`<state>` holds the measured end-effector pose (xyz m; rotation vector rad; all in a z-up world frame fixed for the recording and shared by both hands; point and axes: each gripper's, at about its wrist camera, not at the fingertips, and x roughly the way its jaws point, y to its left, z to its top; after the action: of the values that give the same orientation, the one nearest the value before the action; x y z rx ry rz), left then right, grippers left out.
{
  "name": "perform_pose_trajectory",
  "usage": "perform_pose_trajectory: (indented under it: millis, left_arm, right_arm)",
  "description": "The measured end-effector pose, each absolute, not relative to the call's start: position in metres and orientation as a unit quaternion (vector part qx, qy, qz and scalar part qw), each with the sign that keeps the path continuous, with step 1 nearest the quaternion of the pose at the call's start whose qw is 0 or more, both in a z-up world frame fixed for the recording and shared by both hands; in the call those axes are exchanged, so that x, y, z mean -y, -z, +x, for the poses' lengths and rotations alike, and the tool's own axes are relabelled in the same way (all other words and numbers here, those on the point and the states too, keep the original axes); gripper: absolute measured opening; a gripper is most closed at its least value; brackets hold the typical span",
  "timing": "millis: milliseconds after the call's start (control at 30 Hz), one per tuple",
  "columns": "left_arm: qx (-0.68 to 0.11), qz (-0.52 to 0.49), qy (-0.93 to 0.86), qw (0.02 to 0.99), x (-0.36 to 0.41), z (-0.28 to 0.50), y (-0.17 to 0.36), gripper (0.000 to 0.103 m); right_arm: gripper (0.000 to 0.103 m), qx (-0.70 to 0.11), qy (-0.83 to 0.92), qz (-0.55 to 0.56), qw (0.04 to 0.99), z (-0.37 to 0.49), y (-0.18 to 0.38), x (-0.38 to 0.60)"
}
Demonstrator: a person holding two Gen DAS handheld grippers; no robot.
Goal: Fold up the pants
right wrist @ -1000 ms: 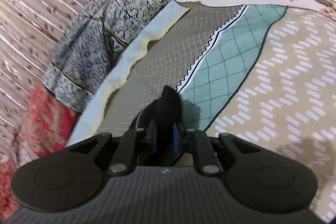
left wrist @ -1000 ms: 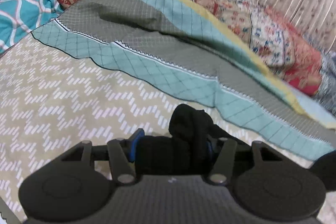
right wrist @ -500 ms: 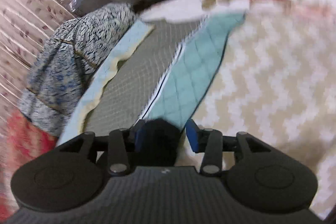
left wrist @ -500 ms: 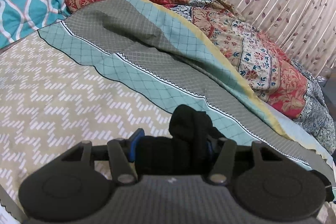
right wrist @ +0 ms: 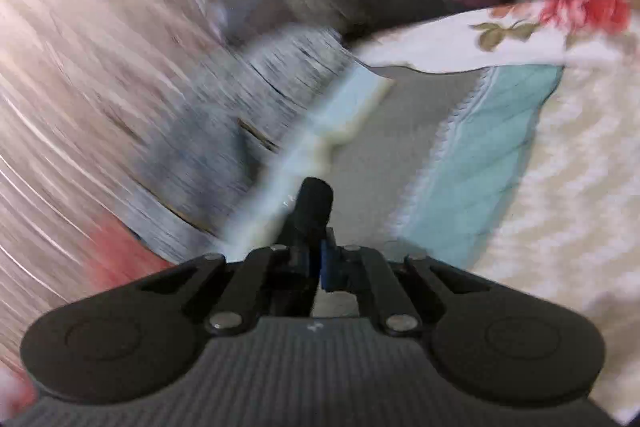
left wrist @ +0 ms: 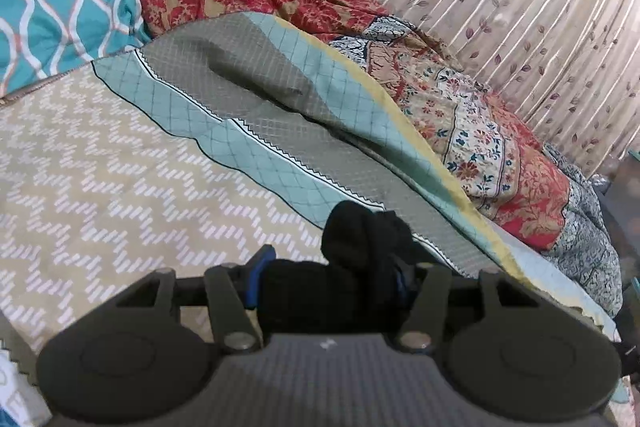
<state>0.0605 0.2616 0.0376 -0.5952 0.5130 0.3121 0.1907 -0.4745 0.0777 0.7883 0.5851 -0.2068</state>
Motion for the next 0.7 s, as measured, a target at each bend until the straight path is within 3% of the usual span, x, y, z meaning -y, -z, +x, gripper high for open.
perform_pose_trajectory:
  millis: [333, 500, 700]
  left_arm:
    - [-0.228, -0.305, -0.125, 0.916, -0.248, -0.008, -0.062, 0.053]
    - [-0.213, -0.317, -0.111, 0.918, -0.240, -0.060, -0.071, 0.053]
    - [-0.222, -0.290, -0.094, 0.926, -0.212, -0.127, -0.061, 0.053]
  right_arm:
    - [0.007, -0.303, 0.073, 0.426, 0.849, 0.141, -0.096, 0.508]
    - [0.007, -0.266, 0.071, 0.435, 0.857, 0.070, -0.131, 0.522]
    - [0.007, -0.248, 0.074, 0.429, 0.865, -0.016, -0.130, 0.559]
